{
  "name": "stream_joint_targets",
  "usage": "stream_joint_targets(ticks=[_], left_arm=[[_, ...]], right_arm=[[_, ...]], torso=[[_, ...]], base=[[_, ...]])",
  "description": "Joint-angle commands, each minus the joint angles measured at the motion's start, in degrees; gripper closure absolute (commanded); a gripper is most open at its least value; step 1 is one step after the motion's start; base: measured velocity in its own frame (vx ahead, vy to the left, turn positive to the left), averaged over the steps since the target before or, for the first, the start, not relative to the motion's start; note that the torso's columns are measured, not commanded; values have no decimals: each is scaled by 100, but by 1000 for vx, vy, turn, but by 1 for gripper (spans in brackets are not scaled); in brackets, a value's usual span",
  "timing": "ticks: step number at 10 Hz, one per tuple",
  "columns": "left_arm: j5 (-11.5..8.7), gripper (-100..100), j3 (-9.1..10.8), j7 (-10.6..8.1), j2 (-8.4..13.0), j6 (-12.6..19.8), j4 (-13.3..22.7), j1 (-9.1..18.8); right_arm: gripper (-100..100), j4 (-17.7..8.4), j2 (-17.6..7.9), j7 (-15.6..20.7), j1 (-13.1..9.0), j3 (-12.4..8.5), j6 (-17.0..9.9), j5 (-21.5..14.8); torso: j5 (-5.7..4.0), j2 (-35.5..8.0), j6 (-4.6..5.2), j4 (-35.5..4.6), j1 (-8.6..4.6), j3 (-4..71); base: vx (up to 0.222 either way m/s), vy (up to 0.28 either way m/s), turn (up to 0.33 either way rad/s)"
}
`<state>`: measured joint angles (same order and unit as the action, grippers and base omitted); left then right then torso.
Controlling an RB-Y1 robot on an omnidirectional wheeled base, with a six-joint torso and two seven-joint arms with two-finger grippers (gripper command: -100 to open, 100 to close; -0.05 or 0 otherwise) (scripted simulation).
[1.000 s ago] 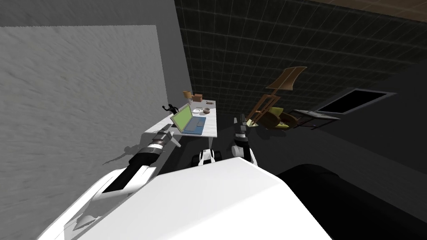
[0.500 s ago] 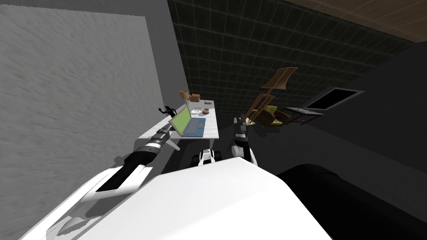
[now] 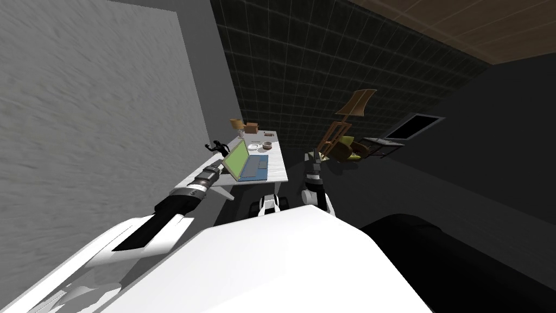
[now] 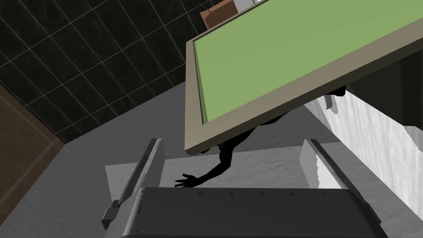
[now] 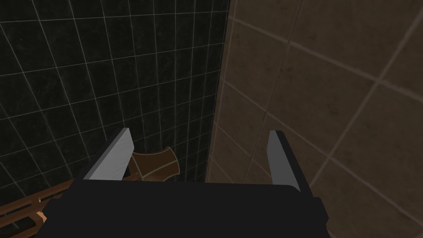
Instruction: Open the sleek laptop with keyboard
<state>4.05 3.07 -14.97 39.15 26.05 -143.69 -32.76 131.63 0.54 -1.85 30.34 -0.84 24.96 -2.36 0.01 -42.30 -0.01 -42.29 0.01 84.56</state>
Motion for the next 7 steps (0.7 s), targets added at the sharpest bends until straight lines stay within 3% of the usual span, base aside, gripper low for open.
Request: stream_joint_targets(ticks=[1, 2, 3, 7], left_arm=[[1, -100, 1, 10, 7, 18, -10, 2], [1, 100, 2, 9, 7, 17, -8, 2], [208, 100, 55, 148, 107, -38, 59, 0], [718, 100, 143, 501, 362, -136, 279, -65]], right_arm=[[0, 0, 1, 0, 0, 1, 0, 0], [0, 0, 1, 0, 0, 1, 0, 0], [0, 0, 2, 0, 0, 1, 0, 0], [0, 0, 3, 0, -1, 3, 0, 0]], torso=[[-6, -6, -1, -2, -22, -4], [-9, -7, 1, -2, -26, -5], [5, 0, -3, 14, -10, -5], [35, 60, 23, 68, -6, 21]], base=[[4, 12, 3], [8, 8, -8], [15, -80, -30], [-20, -157, -17]])
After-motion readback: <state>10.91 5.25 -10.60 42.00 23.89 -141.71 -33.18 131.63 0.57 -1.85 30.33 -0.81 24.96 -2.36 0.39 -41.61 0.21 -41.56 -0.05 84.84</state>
